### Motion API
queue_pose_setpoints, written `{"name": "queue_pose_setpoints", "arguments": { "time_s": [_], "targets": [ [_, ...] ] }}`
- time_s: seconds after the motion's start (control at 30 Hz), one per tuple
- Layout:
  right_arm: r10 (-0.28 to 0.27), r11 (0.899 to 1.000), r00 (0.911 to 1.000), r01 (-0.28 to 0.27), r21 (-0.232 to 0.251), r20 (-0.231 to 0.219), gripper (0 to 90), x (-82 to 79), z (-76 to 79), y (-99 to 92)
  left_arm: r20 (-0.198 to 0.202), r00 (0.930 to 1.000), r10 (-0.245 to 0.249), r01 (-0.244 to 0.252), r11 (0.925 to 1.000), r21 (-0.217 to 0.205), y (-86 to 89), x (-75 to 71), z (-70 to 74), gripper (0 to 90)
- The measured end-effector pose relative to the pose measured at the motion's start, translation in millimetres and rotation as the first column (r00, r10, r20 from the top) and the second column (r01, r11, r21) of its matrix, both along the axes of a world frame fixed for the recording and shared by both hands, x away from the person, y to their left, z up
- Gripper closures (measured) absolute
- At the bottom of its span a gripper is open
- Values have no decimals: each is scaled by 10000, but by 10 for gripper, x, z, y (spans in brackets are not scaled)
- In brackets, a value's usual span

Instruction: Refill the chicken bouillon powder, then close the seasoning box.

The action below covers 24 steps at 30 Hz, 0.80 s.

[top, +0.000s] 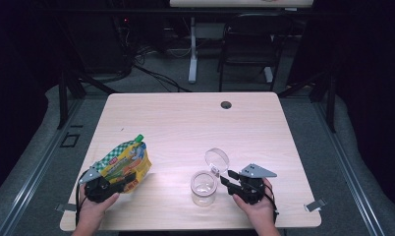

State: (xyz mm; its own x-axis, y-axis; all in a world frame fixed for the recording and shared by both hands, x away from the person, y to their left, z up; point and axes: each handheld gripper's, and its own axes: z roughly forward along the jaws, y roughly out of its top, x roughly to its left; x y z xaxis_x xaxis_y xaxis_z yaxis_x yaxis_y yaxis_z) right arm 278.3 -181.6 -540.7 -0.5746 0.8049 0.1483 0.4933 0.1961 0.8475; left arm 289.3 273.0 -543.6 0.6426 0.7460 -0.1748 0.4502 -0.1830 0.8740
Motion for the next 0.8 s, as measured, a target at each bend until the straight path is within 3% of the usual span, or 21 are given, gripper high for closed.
{"name": "queue_pose_setpoints", "arguments": {
  "time_s": [0.53, 0.8],
  "targets": [
    [33, 10000, 9999, -34, 62, 149, 592, -49, 48, -31, 530, 9986, -65, 24, 9971, 765, -71, -95, 198, 635],
    [-16, 10000, 9996, 15, 10, 278, 591, -91, 61, -73, 783, 9967, -207, 97, 9903, 1389, -204, -111, 228, 635]
  ]
}}
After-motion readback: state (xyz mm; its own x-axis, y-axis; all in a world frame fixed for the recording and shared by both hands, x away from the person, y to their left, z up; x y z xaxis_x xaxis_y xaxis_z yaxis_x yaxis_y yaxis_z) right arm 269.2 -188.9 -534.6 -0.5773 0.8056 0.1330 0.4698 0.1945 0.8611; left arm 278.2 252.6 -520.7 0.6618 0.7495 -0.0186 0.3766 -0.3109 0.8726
